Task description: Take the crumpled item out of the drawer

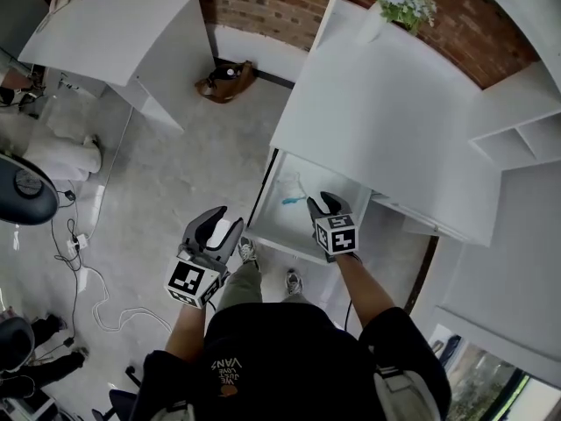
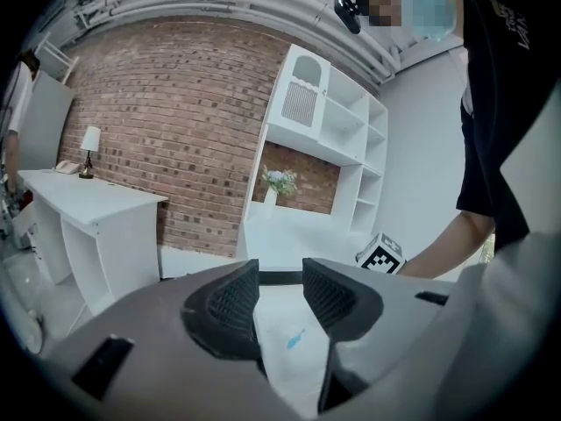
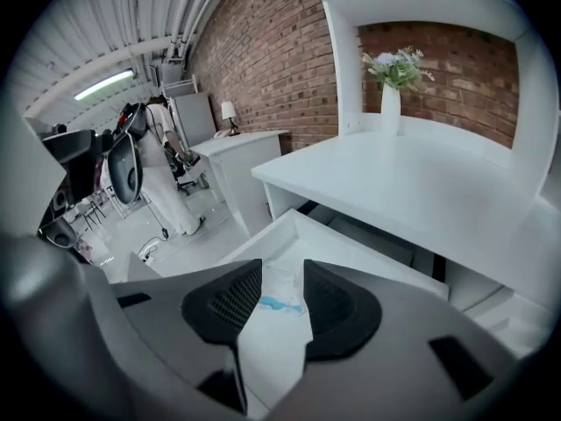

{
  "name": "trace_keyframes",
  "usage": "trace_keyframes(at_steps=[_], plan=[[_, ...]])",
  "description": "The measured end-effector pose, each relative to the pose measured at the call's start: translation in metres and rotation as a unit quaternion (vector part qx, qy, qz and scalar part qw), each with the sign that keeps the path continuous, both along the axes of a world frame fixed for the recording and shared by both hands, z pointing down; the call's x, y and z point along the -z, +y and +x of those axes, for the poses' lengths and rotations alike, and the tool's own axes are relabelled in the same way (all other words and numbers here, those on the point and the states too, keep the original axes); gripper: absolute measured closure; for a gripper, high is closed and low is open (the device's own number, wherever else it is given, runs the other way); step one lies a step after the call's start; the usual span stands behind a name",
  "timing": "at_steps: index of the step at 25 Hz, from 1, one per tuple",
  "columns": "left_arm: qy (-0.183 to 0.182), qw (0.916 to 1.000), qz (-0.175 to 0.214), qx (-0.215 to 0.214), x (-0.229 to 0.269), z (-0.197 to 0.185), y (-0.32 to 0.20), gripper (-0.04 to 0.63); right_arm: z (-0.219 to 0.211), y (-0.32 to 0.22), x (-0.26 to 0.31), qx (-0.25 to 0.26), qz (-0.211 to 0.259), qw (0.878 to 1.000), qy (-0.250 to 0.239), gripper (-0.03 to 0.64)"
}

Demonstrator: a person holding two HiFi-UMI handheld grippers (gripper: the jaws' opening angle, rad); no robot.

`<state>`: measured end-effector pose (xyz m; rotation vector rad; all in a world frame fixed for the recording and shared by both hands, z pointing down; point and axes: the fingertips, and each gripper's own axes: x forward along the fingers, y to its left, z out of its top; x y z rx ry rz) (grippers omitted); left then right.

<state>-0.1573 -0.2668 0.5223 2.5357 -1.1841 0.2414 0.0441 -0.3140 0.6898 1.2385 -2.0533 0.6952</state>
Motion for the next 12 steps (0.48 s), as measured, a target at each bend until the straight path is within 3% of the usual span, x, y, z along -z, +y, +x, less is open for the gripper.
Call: trace_keyframes(at_steps=[12], plan=[[-0.014, 0.9987, -0.032, -0.037, -0.039, -0.003, -0.027, 0.46, -0.003, -0.022, -0.087, -0.002, -0.08, 0.996, 0.026, 0.472]])
